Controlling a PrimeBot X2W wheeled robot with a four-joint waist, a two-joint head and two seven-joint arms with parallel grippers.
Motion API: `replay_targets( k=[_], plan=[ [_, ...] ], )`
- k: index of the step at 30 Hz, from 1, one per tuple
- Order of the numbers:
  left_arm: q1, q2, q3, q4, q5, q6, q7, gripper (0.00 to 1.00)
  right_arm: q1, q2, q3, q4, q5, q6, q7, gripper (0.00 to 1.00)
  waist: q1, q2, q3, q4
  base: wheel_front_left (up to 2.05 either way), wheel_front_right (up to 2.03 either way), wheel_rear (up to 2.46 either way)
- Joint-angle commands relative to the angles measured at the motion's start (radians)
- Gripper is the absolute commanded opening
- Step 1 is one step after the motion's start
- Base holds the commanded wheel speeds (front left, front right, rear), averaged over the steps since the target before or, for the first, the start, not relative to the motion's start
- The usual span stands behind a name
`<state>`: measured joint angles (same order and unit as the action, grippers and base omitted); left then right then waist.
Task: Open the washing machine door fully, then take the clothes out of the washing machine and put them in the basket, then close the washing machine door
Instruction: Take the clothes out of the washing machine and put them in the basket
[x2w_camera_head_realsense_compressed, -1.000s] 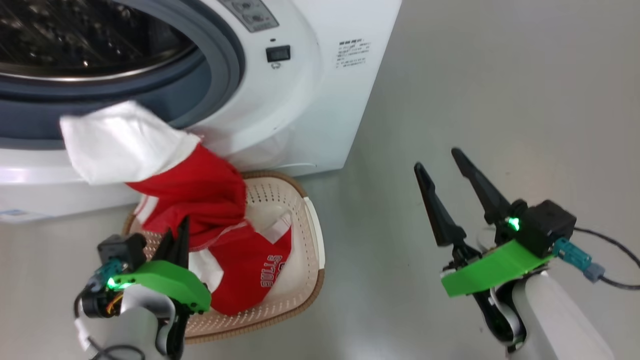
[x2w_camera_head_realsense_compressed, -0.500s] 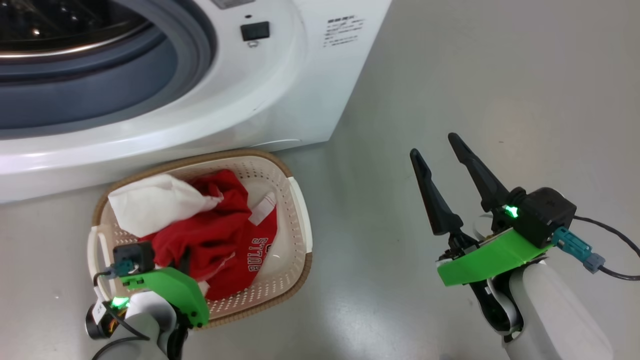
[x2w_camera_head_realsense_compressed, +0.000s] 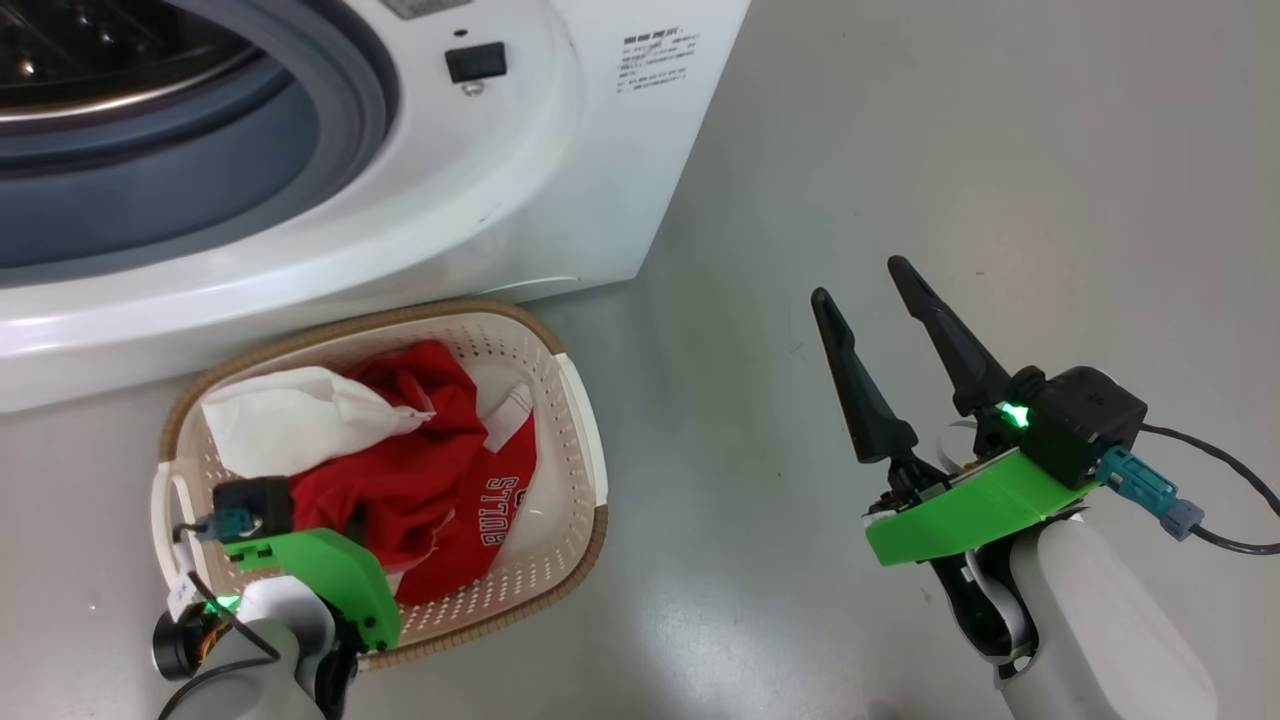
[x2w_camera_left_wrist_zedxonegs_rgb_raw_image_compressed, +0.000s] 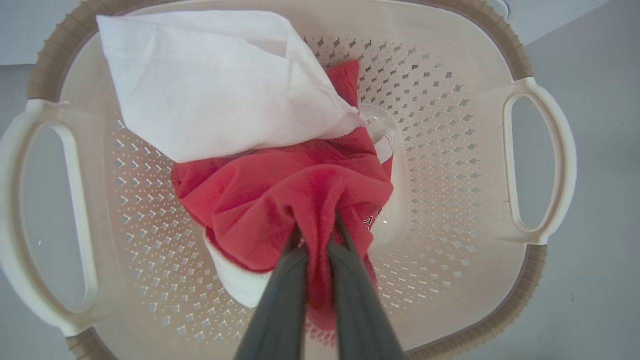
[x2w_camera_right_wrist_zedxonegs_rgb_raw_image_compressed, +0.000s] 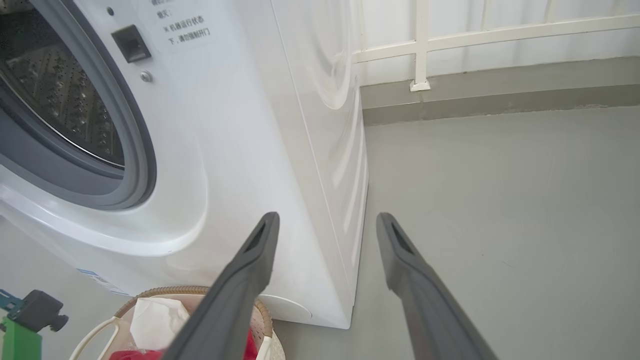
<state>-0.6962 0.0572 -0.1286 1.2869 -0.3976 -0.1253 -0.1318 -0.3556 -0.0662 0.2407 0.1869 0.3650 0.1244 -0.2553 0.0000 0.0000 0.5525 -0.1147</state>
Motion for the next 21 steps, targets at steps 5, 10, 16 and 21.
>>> replay_targets(
  k=[5, 10, 16, 21],
  plan=[
    [0.002, 0.038, 0.006, -0.001, 0.003, -0.001, -0.065, 1.00, 0.016, 0.006, 0.017, -0.015, 0.001, 0.006, -0.006, 1.00, 0.0000, 0.0000, -0.037, 0.011, 0.00, 0.00, 0.00],
    [0.012, 0.032, -0.016, -0.005, 0.020, 0.011, -0.107, 1.00, 0.028, 0.005, 0.014, -0.004, 0.003, 0.006, -0.006, 1.00, 0.0000, 0.0000, -0.084, 0.028, 0.00, 0.00, 0.00],
    [0.048, 0.021, -0.014, -0.086, 0.007, 0.001, -0.129, 1.00, 0.046, -0.001, 0.007, 0.008, 0.003, 0.006, -0.006, 1.00, 0.0000, 0.0000, -0.150, 0.051, 0.00, 0.00, 0.00],
    [0.129, 0.027, 0.012, -0.271, 0.026, -0.001, -0.130, 1.00, 0.068, -0.006, 0.000, 0.019, 0.000, 0.006, -0.006, 1.00, 0.0000, 0.0000, -0.212, 0.063, 0.00, 0.00, 0.00]
  ],
)
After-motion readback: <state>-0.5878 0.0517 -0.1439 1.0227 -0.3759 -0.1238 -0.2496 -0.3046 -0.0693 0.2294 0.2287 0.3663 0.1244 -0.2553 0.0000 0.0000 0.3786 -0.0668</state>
